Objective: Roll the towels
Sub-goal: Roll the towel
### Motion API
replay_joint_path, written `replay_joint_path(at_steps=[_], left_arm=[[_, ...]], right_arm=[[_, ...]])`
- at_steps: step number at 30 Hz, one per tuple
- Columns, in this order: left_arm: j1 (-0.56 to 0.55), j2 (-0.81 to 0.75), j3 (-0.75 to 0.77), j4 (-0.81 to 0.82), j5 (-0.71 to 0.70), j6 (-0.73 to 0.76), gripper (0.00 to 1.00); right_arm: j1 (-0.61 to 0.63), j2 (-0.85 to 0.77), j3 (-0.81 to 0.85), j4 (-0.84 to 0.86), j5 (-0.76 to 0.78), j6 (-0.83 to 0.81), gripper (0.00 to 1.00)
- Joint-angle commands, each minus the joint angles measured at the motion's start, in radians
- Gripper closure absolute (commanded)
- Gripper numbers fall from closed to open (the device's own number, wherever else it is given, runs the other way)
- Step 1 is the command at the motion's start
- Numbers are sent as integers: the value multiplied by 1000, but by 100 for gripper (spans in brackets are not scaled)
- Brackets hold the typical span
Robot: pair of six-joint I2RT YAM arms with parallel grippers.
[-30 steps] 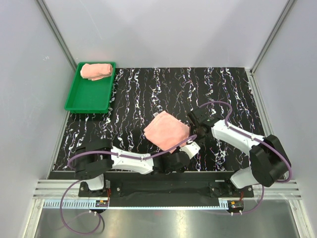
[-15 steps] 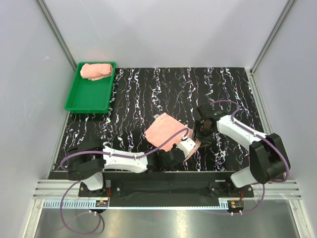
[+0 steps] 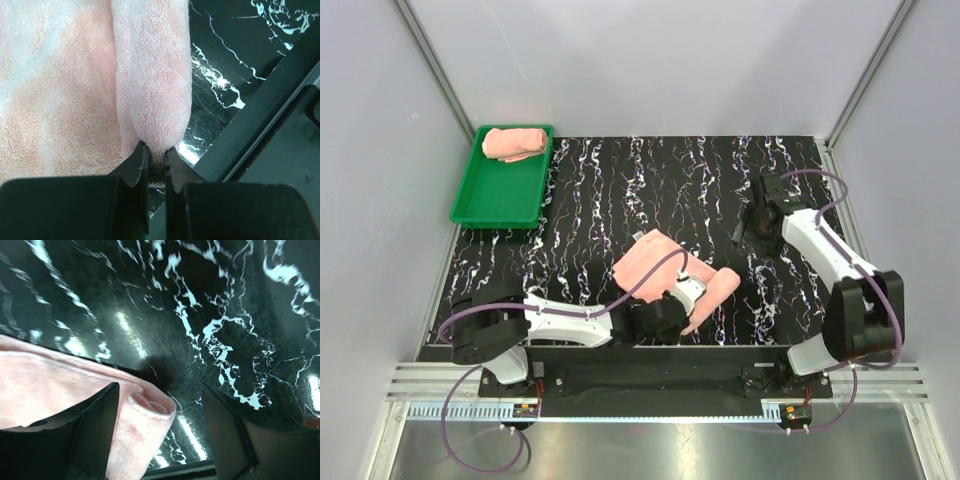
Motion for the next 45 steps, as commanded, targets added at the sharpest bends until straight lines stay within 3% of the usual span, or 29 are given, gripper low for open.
replay_joint_path(at_steps=[1, 7, 11, 14, 20, 25, 30, 37, 45], left_arm=[[38, -39, -48, 46, 103, -97, 100], [157, -102, -136, 178, 313, -195, 100], [301, -128, -208, 325, 523, -315, 100], [356, -118, -233, 369, 594, -372, 100], [472, -23, -288, 558, 781, -561, 100], [499, 45, -293, 613, 824, -650, 100], [513, 39, -282, 512, 793, -677, 100], [538, 47, -299, 485, 789, -723, 100], [556, 97, -320, 602, 830, -800, 100]], right_arm=[[4, -153, 50, -19, 101, 32, 26], [3, -397, -60, 73, -21, 39, 25], [3, -511, -209, 176, -268, 62, 24], [12, -562, -319, 256, -382, 104, 24], [102, -632, -519, 412, -411, 211, 22], [204, -591, -629, 579, -384, 298, 20], [276, -504, -660, 713, -352, 331, 16], [291, -387, -662, 803, -321, 342, 15], [296, -281, -706, 944, -310, 361, 16]])
